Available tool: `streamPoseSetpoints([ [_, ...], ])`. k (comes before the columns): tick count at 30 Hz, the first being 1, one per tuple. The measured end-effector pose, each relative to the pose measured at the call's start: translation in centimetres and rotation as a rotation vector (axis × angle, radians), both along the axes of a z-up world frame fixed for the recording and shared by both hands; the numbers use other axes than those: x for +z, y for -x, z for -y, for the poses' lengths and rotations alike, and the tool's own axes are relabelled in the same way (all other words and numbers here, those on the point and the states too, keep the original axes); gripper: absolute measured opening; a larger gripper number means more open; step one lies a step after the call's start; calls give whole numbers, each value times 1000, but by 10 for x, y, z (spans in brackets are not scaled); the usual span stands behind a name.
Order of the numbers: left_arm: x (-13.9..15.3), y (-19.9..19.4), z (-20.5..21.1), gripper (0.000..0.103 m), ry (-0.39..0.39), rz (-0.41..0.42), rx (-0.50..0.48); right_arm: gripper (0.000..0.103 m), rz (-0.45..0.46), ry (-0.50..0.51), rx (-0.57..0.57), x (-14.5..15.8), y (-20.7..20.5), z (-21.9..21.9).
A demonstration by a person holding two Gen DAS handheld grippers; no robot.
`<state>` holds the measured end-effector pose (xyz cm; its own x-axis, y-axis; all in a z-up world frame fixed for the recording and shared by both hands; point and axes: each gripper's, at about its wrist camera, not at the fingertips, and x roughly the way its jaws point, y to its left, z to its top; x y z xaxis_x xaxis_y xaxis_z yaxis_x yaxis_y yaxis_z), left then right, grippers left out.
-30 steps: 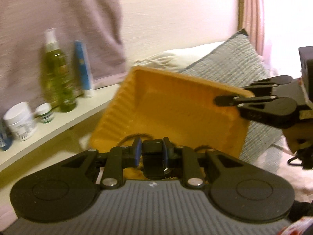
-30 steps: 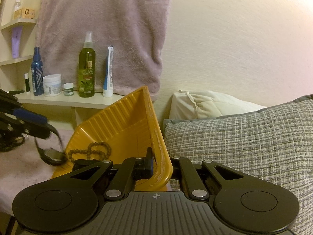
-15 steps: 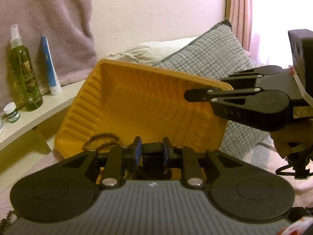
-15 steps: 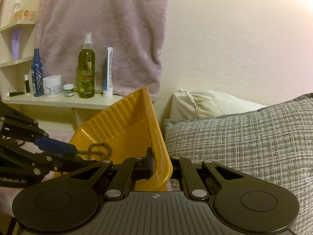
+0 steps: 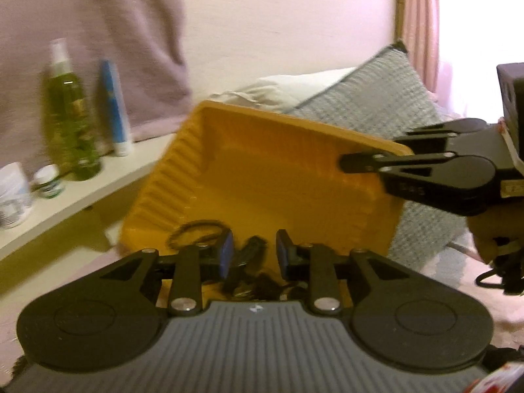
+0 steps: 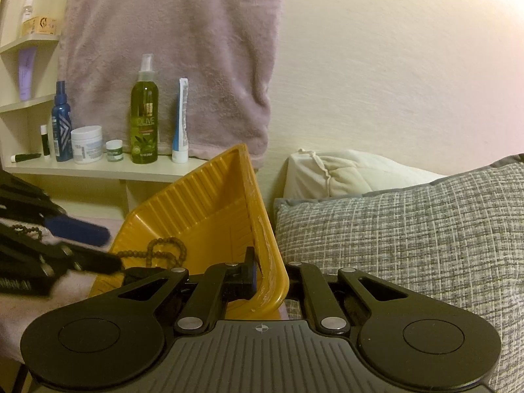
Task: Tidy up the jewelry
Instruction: 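Open the left tool to drop the black item into the orange tray, then grasp the long dark beaded necklace by one end with the left tool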
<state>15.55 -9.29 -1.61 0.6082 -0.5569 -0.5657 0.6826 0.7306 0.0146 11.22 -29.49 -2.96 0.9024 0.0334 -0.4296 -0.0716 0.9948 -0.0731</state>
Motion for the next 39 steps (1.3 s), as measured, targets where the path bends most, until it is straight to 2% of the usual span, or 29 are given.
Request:
streamPoseSetpoints([
  [11,-7,11,-76,26,-35,31,259,7,-2,5,-3,0,-1,0],
  [14,-14,20,-97,31,-48,24,330,7,-2,5,-4,-1,-1,0],
  [18,-22,28,-125,31,-51,6,426,7,-3,9,-5,-1,-1,0],
  [26,-35,44,-178,34,-105,4,578,6,-6,16,-4,-2,-1,0],
  [33,-47,45,-210,35,-183,-4,651,6,-8,23,-4,-3,-1,-1],
  [39,-58,36,-217,34,-207,-39,624,6,-11,29,-6,-4,-2,-1],
])
